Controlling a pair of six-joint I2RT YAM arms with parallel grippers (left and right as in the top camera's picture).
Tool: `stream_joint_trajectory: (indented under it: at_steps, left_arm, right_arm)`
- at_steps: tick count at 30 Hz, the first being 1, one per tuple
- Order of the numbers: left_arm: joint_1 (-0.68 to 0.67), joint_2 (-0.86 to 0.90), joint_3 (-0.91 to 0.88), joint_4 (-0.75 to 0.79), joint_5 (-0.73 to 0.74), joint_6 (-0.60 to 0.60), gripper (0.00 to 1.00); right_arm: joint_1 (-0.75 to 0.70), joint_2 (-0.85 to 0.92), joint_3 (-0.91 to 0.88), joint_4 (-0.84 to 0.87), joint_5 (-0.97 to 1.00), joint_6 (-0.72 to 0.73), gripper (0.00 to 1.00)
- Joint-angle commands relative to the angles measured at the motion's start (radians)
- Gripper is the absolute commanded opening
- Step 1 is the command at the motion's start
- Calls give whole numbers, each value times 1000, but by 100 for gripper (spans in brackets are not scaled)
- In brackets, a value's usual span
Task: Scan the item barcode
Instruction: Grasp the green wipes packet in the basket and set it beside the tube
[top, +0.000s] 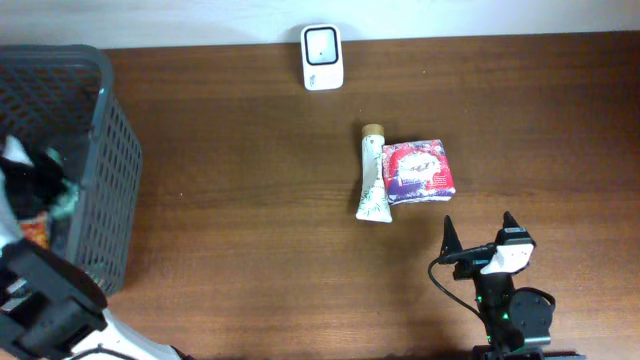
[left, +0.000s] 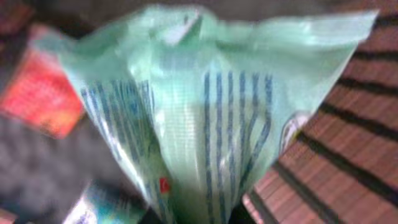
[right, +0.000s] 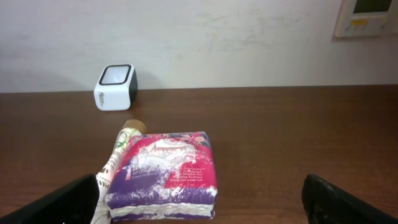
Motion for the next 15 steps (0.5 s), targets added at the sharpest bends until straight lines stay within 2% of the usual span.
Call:
stream_joint_trajectory:
  at_steps: [1, 3, 5, 7, 8, 12, 14, 15]
  left_arm:
    - [16, -105, 350, -154, 221, -6, 0]
    - [6, -161, 471, -218, 328, -6, 0]
    - [-31, -241, 491, -250, 389, -6, 0]
    - [-106, -274, 491, -284, 466, 74, 0]
    - [-234, -275, 484, -306, 529, 180, 0]
    - [-541, -269, 323, -270, 433, 172, 0]
    - [-656, -269, 201, -195, 418, 158, 0]
    - [-727, -269, 101, -107, 416, 101, 0]
  right_arm:
    - [6, -6, -5, -6, 0, 4, 99]
    - [6, -6, -5, -6, 0, 4, 99]
    - [6, -6, -5, -6, 0, 4, 99]
    - [6, -6, -5, -6, 0, 4, 99]
    - [6, -6, -5, -6, 0, 4, 99]
    - [6, -6, -5, -6, 0, 4, 99]
    - [6, -6, -5, -6, 0, 4, 99]
    - [6, -6, -5, -6, 0, 4, 99]
